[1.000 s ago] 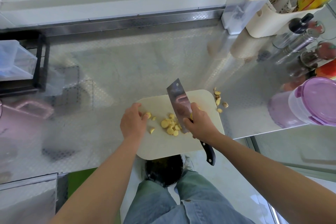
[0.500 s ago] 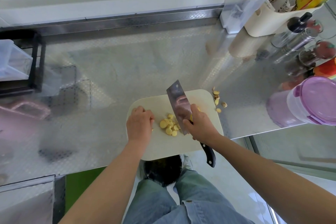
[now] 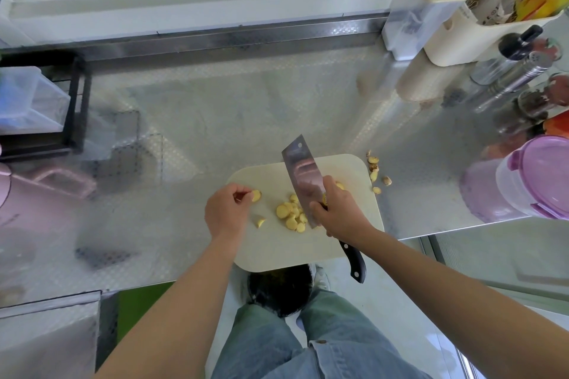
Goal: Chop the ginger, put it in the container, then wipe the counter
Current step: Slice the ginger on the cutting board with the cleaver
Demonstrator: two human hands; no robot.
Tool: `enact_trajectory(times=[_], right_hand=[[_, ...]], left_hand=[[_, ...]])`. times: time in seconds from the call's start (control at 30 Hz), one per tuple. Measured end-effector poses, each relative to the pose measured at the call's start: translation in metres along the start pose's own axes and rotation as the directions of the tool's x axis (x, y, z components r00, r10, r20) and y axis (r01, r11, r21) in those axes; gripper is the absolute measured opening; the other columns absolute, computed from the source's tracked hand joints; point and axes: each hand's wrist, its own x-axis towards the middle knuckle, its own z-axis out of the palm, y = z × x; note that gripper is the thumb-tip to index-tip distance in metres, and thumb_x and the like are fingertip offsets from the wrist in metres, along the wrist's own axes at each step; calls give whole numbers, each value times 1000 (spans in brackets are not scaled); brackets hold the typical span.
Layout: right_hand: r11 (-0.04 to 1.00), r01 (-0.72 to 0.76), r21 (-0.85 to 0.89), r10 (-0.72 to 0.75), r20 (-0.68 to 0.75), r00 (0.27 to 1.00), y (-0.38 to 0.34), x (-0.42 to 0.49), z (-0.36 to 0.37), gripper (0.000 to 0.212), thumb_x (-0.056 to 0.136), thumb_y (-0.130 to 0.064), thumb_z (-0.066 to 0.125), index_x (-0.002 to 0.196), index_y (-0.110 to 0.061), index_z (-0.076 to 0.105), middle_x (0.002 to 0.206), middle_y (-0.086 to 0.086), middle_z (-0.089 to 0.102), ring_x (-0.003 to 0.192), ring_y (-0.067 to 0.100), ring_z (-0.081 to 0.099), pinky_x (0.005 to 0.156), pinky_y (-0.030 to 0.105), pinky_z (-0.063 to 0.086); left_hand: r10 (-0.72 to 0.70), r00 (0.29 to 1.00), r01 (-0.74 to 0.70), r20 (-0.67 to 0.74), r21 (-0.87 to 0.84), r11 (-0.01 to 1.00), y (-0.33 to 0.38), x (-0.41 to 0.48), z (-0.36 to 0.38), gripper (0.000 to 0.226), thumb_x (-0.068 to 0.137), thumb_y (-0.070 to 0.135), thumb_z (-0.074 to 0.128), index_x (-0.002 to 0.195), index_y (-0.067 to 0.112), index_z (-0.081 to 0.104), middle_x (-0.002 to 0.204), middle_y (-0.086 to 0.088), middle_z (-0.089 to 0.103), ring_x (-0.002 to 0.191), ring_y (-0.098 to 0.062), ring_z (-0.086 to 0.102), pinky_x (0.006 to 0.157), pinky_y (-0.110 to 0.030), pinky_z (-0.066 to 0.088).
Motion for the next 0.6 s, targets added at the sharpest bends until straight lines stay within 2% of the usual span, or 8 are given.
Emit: enact_trajectory(times=[0.1,0.2,0.27,0.33,0.47,0.53,0.6], right_hand=[[1000,8,2,-8,10,1000,-1,-1,0,33,93,-11,45,80,-37,29,70,-4,48,49,16,50,43,27,46],[1000,-18,0,18,21,1000,3,1,2,17,93,-13,45,92,-26,33,72,6,53,49,22,54,45,35,51],[1000,-8,1,8,19,1000,2,2,3,22,93,-13,45,88,-30,32,71,-1,52,49,20,54,43,32,50],[1000,9,6,-9,17,1000,-1,2,3,30,94,-12,45,82,-35,30,71,-10,47,48,14,51,42,25,46],[1000,-10,-13,10,30,999,1,7,4,16,94,-14,44,92,-21,30,66,3,51,48,19,52,48,34,51],[1000,-9,-12,9,33,999,1,8,3,16,94,-13,44,92,-21,30,66,4,51,48,19,51,49,38,52],[1000,5,-9,-4,28,1000,-2,7,1,22,93,-13,45,86,-28,30,65,2,49,47,18,50,46,35,51]], left_hand=[[21,1000,-21,6,56,998,1,3,1,5,81,26,71,85,23,69,82,6,68,78,-17,62,69,-30,47],[59,998,-59,9,119,991,-2,4,2,20,83,28,70,102,24,65,82,6,64,78,-17,60,70,-32,48],[120,993,-122,21,192,974,-4,5,3,23,85,28,68,108,26,67,87,4,64,82,-19,60,71,-34,49],[157,987,-159,26,244,957,-5,5,3,19,86,28,67,105,25,70,91,1,66,85,-21,61,71,-33,48],[173,985,-172,21,263,949,-3,4,0,9,86,25,66,92,24,72,89,1,67,83,-22,62,68,-35,48],[148,989,-147,13,223,964,-2,5,-1,6,85,24,67,89,23,72,87,2,67,82,-21,61,68,-34,47],[116,993,-116,13,185,976,1,7,-2,5,84,26,68,87,24,71,87,3,68,82,-20,61,69,-32,46]])
